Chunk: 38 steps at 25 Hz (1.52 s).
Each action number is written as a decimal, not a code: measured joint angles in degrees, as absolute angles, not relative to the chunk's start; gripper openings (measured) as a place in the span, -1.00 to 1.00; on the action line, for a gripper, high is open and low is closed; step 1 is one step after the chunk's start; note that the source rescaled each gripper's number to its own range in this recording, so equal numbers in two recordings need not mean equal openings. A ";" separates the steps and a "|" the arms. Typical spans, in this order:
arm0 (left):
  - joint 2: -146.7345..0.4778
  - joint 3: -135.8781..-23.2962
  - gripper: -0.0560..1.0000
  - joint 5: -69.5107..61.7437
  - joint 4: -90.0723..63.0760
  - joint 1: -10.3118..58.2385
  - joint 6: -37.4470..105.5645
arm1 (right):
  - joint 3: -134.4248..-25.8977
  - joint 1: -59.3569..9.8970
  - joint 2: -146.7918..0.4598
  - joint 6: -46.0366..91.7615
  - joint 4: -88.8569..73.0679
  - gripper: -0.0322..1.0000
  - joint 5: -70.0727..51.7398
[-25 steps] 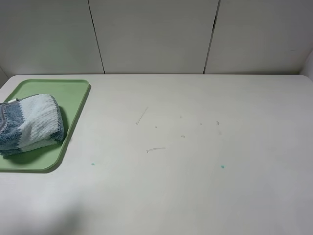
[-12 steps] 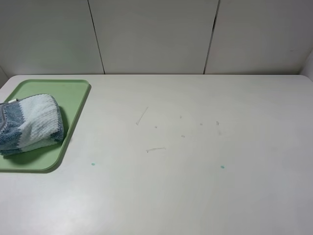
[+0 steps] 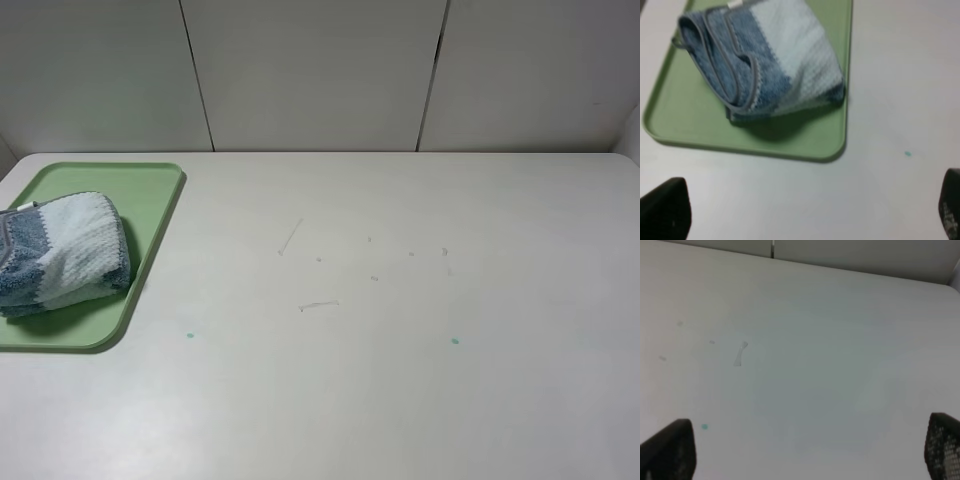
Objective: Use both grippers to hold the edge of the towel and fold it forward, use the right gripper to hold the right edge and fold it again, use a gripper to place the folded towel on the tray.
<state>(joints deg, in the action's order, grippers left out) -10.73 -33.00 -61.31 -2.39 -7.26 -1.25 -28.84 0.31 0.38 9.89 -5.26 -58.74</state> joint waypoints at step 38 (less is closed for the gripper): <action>0.41 -28.15 1.00 -60.04 -4.65 4.37 1.72 | -28.84 0.31 0.38 9.89 -5.42 1.00 -58.74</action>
